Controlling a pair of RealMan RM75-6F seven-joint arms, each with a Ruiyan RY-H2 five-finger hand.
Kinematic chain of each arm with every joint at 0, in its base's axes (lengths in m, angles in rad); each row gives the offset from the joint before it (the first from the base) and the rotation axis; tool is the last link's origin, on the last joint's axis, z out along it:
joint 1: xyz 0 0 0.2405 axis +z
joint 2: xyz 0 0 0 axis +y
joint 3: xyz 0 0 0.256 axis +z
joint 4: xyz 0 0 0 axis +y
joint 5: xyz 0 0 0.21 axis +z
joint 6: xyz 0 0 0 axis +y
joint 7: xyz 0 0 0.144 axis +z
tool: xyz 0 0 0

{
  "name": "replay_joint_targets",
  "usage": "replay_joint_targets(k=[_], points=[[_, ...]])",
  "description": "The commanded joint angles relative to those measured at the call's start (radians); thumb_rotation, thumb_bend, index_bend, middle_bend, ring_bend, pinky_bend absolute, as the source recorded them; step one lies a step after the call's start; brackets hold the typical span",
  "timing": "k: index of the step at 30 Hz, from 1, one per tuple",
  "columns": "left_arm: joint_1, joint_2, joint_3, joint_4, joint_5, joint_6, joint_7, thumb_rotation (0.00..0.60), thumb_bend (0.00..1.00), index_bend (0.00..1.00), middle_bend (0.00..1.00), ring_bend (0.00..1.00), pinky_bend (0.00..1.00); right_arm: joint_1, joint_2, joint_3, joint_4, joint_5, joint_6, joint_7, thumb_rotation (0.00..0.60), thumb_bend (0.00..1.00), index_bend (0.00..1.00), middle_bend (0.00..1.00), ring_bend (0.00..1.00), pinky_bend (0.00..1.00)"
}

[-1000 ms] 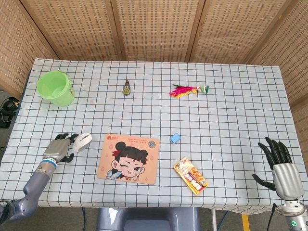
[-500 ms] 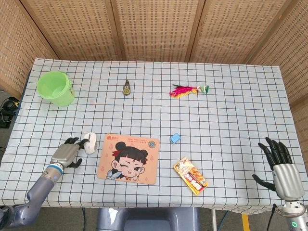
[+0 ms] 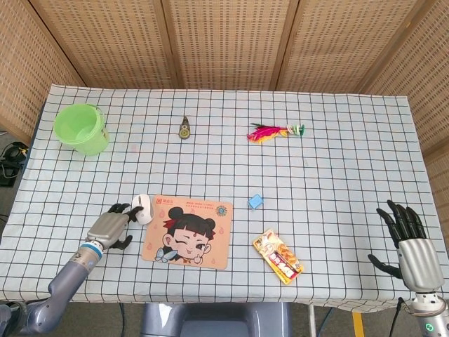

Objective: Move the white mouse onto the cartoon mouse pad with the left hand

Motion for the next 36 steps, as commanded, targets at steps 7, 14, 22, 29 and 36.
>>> replay_joint_targets(k=[7,14,22,29,36], points=[[0.021,0.029,0.0,-0.039,0.086,0.001,-0.082,0.6,0.52,0.1,0.24,0.0,0.02,0.0,0.0,0.0,0.001,0.0,0.0,0.0,0.6,0.08,0.14,0.0,0.0,0.0],[0.076,0.075,-0.022,-0.037,0.301,0.095,-0.214,0.6,0.47,0.11,0.07,0.0,0.02,0.001,0.0,0.001,0.002,0.004,-0.003,0.001,0.6,0.08,0.14,0.0,0.0,0.0],[0.076,0.015,-0.034,0.123,0.43,0.189,-0.077,0.6,0.25,0.1,0.0,0.0,0.04,0.001,-0.003,0.0,0.0,0.002,-0.004,-0.008,0.6,0.08,0.14,0.0,0.0,0.0],[0.018,-0.039,-0.046,0.241,0.442,0.117,-0.003,0.6,0.25,0.13,0.0,0.0,0.08,0.001,-0.002,0.007,0.005,0.013,-0.006,-0.003,0.6,0.08,0.14,0.0,0.0,0.0],[-0.036,-0.063,-0.039,0.317,0.482,0.029,-0.025,0.6,0.25,0.14,0.0,0.0,0.08,0.004,-0.005,0.017,0.017,0.037,-0.02,0.004,0.6,0.08,0.14,0.0,0.0,0.0]])
